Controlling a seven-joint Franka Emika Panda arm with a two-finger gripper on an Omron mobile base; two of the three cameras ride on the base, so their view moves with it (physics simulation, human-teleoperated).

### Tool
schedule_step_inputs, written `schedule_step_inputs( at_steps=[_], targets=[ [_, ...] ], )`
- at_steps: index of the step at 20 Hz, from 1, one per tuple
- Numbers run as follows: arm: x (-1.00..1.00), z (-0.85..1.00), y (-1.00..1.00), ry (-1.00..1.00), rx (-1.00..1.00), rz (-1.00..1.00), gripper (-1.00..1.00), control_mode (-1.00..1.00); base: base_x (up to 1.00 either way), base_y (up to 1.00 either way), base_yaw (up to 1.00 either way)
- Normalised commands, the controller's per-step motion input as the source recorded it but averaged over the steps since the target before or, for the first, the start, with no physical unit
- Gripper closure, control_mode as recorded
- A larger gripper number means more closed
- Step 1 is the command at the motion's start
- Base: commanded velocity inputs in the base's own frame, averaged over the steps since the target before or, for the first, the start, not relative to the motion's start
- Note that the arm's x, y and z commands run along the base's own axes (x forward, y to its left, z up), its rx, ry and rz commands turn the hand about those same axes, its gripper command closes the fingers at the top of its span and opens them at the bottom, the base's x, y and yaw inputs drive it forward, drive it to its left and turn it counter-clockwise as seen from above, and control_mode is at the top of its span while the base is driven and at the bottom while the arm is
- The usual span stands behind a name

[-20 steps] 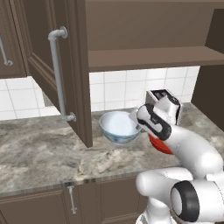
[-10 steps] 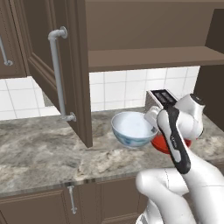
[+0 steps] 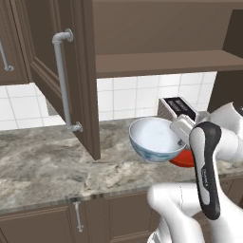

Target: Open the cabinet. Pick the bowls from the counter and place them in the cabinet. Then close the cabinet.

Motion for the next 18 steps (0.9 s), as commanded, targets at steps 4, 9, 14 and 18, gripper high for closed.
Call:
schedule_step_inputs(
  at_steps=[4, 9, 14, 18],
  targets=[
    [-0.5, 0.52, -0.02, -0.04, 0.0, -0.12, 1.0, -1.0, 0.0, 0.0, 0.0],
    [-0.45, 0.48, 0.0, -0.05, 0.0, -0.17, 1.0, -1.0, 0.0, 0.0, 0.0],
    [-0.25, 0.51, 0.0, -0.07, 0.03, -0.01, 1.0, -1.0, 0.0, 0.0, 0.0],
    [-0.36, 0.53, 0.0, -0.16, 0.06, 0.02, 1.0, -1.0, 0.0, 0.0, 0.0]
  ],
)
